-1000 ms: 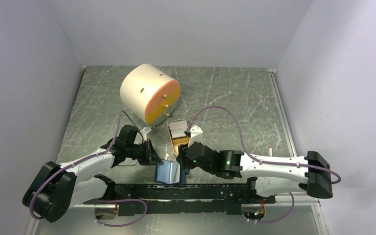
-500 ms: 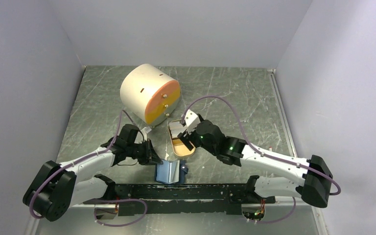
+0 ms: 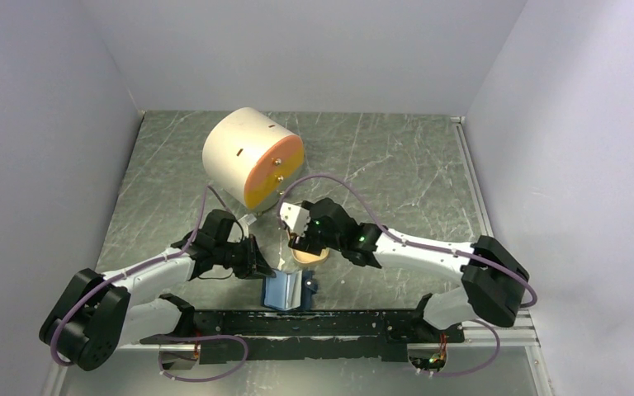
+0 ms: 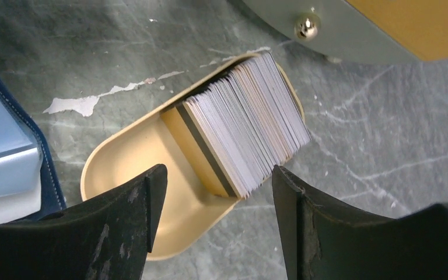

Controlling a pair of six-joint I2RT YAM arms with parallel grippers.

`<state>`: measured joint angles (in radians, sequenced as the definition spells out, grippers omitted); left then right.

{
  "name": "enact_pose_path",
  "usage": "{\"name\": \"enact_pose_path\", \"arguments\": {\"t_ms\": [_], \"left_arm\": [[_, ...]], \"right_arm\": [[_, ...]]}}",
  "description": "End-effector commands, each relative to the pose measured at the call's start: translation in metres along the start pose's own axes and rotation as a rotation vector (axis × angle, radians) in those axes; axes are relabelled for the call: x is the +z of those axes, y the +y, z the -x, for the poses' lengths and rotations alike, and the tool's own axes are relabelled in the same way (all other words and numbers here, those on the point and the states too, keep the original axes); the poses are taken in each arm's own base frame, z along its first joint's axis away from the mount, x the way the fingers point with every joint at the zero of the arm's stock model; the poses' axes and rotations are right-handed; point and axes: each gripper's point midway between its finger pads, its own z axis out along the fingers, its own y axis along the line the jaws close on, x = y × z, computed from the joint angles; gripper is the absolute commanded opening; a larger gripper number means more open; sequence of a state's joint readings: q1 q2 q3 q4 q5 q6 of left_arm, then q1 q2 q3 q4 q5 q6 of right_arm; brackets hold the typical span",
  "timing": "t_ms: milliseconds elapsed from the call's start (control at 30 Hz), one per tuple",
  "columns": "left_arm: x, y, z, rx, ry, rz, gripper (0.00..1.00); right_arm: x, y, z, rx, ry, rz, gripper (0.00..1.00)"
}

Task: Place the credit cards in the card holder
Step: Pick up the credit card from the storage box.

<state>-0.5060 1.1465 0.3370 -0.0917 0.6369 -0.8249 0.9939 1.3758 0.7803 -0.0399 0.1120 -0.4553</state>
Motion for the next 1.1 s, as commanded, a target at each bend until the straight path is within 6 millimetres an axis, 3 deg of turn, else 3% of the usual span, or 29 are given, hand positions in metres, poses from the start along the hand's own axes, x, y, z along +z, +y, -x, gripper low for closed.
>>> {"name": "enact_pose_path", "arguments": {"t_ms": [0, 400, 733, 833, 900, 1067], "left_arm": [[-0.001, -0.009, -0.003, 0.020, 0.015, -0.042, 0.09], [-0.001, -0.008, -0.005, 0.018, 0.018, -0.047, 0.09], [0.000, -0.006, -0.005, 0.015, 0.016, -0.045, 0.09], [-0.001, -0.006, -0.005, 0.019, 0.017, -0.039, 0.09], [-0.001, -0.007, -0.004, 0.020, 0.015, -0.038, 0.09], [0.000, -0.008, -0.004, 0.016, 0.020, -0.042, 0.09]], "right_arm": [[0.018, -0.006, 0.019, -0.117, -0.059, 0.022, 0.70], [0.043, -0.013, -0.008, -0.231, 0.053, -0.038, 0.68], [0.045, -0.019, -0.016, -0.246, 0.048, -0.092, 0.64], [0.043, -0.008, -0.014, -0.246, 0.035, -0.022, 0.66], [0.041, 0.000, -0.012, -0.247, 0.022, 0.025, 0.73], [0.045, 0.000, -0.020, -0.269, 0.060, 0.027, 0.77]]}}
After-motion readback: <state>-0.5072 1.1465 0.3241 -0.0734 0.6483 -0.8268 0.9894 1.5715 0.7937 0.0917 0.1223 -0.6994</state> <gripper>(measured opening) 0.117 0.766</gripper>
